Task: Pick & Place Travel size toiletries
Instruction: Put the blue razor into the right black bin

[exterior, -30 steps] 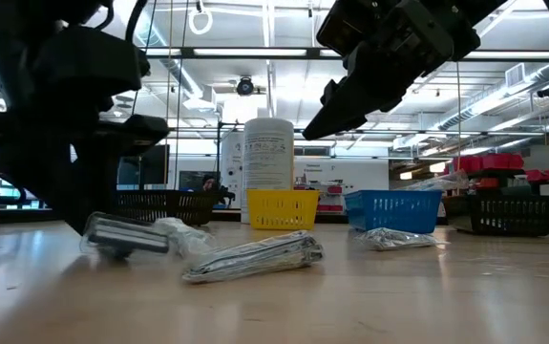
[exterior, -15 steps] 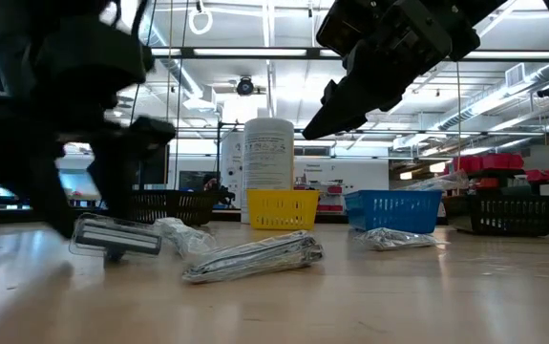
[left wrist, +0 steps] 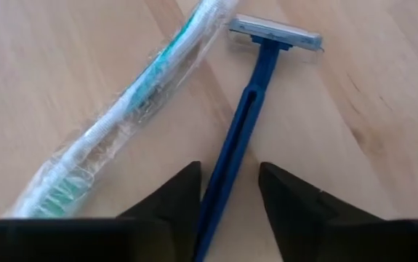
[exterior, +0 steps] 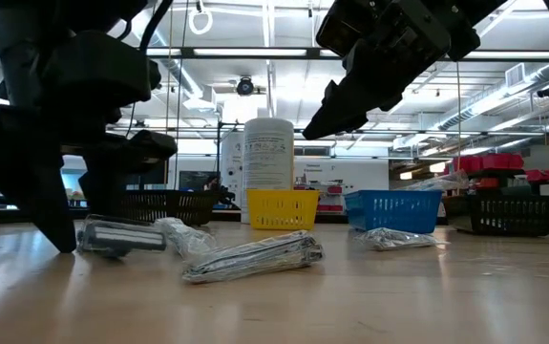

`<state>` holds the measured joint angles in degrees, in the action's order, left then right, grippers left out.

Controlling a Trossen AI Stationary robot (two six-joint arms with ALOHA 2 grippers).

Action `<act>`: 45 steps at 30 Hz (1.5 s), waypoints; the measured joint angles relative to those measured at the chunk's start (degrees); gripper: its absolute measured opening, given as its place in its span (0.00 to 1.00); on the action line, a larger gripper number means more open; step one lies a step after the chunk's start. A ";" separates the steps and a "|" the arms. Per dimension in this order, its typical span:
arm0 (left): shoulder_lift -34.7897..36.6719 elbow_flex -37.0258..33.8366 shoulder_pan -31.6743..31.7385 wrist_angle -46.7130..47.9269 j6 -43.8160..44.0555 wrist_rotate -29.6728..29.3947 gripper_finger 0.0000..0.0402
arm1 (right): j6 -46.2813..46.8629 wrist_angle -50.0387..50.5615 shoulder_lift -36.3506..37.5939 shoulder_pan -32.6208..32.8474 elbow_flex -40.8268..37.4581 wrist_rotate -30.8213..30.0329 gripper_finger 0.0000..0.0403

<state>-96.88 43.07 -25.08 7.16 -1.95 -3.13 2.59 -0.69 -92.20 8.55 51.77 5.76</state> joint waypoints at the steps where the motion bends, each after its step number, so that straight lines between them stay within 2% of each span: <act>1: 0.00 -0.02 0.00 0.00 -0.19 0.12 0.33 | 0.00 0.00 0.00 0.00 0.00 -0.01 0.43; 6: -0.13 -0.07 -0.04 -0.07 -0.36 0.09 0.17 | 0.00 0.00 0.00 0.01 0.00 -0.05 0.43; 9: -0.01 -0.11 -0.04 -0.39 -0.24 -0.18 0.11 | 0.00 0.00 0.00 0.01 0.00 -0.15 0.43; 14: 0.86 1.54 0.00 1.02 -0.75 -0.68 0.11 | 0.00 0.00 0.00 0.01 0.00 -0.16 0.43; 18: 1.44 4.97 0.23 2.76 -4.73 -5.97 0.15 | -0.02 -0.02 0.00 0.01 0.00 -0.16 0.43; 22: 1.44 9.41 0.41 9.65 -8.62 -10.87 0.11 | -2.06 0.01 0.01 0.14 0.00 -0.18 0.43; 26: 1.54 14.16 1.28 16.16 -8.69 -17.26 0.08 | -7.68 1.63 1.47 1.24 0.07 -0.85 0.42; 29: 1.62 17.62 1.76 17.92 -9.69 -22.01 0.10 | -11.79 8.45 5.27 2.87 1.57 -8.46 0.41; 33: 1.64 20.98 3.68 17.60 -13.91 -26.34 0.12 | -13.83 20.01 12.95 5.89 3.27 -24.12 0.40; 37: 1.64 21.55 8.28 4.11 -16.49 -30.61 0.09 | -13.48 28.93 22.07 9.52 3.30 -32.51 0.40; 39: 1.64 21.20 11.37 -5.16 -16.42 -27.76 0.09 | -11.91 33.38 26.68 11.19 3.32 -35.30 0.40; 41: 1.64 20.73 14.71 -12.40 -16.52 -20.97 0.09 | -8.81 37.02 31.08 12.48 3.32 -36.83 0.40; 45: 1.16 20.55 20.73 -22.65 -17.10 -8.37 0.11 | -0.98 35.95 38.30 13.14 -0.21 -35.19 0.40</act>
<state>-95.72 63.61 -4.35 -15.49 -19.05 -11.50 1.61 35.26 -53.90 21.69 51.55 -29.43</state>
